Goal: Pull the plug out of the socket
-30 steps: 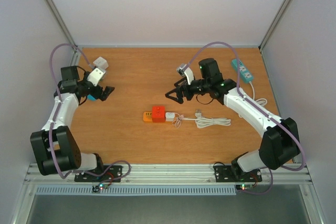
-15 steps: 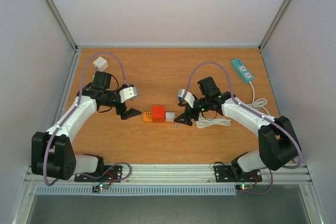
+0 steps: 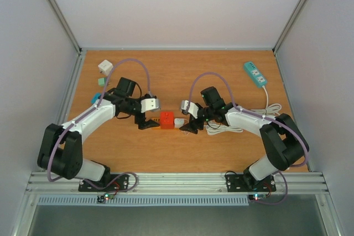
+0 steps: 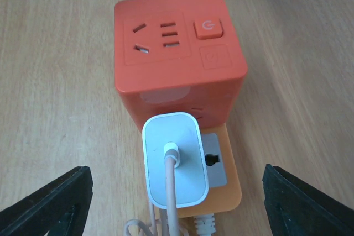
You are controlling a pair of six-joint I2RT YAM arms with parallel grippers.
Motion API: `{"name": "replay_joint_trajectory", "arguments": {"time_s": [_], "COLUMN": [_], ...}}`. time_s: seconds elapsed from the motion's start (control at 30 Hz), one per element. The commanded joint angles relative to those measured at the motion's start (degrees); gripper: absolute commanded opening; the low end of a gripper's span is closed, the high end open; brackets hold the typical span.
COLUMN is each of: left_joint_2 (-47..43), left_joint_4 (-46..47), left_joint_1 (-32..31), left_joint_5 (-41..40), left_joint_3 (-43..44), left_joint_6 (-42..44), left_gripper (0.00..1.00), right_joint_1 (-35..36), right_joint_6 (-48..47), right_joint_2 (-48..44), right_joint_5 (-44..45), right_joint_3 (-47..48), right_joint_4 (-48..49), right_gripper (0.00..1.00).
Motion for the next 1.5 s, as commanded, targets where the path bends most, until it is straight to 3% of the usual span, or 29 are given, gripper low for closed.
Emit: {"name": "replay_joint_trajectory", "arguments": {"time_s": [0.0,0.57,1.07,1.47], "left_joint_2": [2.03,8.0,9.32,8.72], "left_joint_4": [5.9,9.26,12.08,12.69], "left_joint_1": [-1.98,-3.83,-5.59,-5.98], "left_joint_5": [-0.95,0.23,-0.09,1.46], "left_joint_3": [-0.9,-0.3,-1.46,-1.51], "left_joint_6": [-0.77,0.49,-0.11,-1.39], "left_gripper": [0.96,0.93,0.81,0.55], "right_joint_1": [1.25,3.82,4.8,5.72], "right_joint_6": [-1.94,-2.29,-2.47,-2.37], "right_joint_2": [1.56,5.55,6.72,7.53], "right_joint_5": [1.95,2.99,4.13,4.96], "right_joint_3": [-1.25,-0.98,-1.89,-1.96], "right_joint_4": [6.21,10.69,11.41,11.62], "right_gripper": [0.84,0.46,0.28,0.18]}}
